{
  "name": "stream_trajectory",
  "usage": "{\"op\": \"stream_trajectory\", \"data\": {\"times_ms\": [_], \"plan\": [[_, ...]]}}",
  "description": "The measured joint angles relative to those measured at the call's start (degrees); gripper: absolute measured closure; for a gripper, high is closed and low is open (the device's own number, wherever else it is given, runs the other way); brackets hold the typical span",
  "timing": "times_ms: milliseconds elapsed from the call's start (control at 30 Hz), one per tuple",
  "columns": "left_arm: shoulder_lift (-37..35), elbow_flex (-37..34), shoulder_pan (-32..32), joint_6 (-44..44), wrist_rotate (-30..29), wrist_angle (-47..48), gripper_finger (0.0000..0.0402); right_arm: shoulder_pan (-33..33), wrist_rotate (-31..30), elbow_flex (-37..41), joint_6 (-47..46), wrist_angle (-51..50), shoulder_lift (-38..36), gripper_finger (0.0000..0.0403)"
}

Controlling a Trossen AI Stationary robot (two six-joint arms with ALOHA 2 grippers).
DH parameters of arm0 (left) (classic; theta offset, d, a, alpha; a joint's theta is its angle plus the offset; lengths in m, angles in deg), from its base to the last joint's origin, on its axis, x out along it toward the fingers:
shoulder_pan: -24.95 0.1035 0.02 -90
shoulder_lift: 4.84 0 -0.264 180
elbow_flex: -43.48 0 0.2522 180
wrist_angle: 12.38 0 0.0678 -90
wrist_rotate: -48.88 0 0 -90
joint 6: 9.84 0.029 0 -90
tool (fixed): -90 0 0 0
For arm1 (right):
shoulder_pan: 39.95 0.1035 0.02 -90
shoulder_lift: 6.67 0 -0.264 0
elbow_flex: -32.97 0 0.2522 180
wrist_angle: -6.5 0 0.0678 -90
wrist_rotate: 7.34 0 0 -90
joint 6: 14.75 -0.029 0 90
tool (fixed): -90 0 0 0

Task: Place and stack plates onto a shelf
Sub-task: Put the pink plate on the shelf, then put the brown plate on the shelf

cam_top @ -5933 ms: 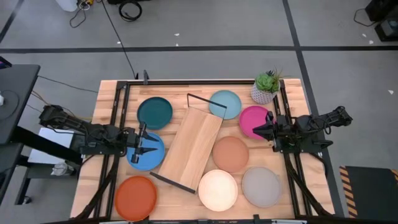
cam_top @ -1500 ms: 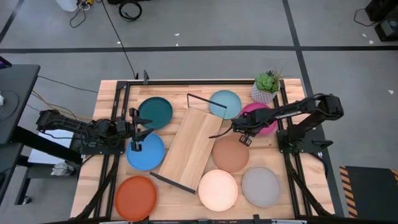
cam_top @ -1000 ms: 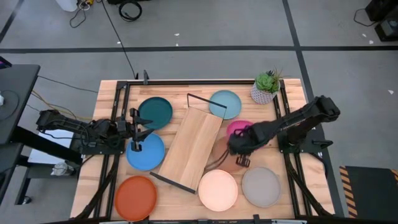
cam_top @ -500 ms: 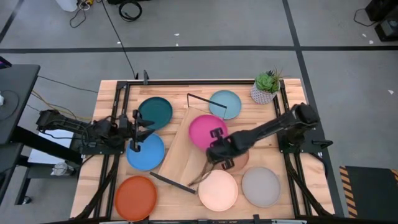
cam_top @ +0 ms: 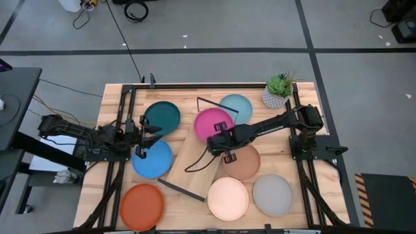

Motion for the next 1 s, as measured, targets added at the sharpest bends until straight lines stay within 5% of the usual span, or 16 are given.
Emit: {"op": "stream_trajectory", "data": {"times_ms": [367,667,1000], "plan": [[0.0,0.0,0.0,-1.2,0.0,0.2,0.023,0.1,3.8,0.0,-1.7,1.0,-0.1,0.0358],[0.0,0.0,0.0,-1.2,0.0,0.2,0.023,0.7,-0.3,0.0,-2.0,1.2,-0.2,0.0303],[0.0,0.0,0.0,-1.1,0.0,0.2,0.023,3.4,-3.8,-4.4,-12.2,-15.5,-2.4,0.0279]]}}
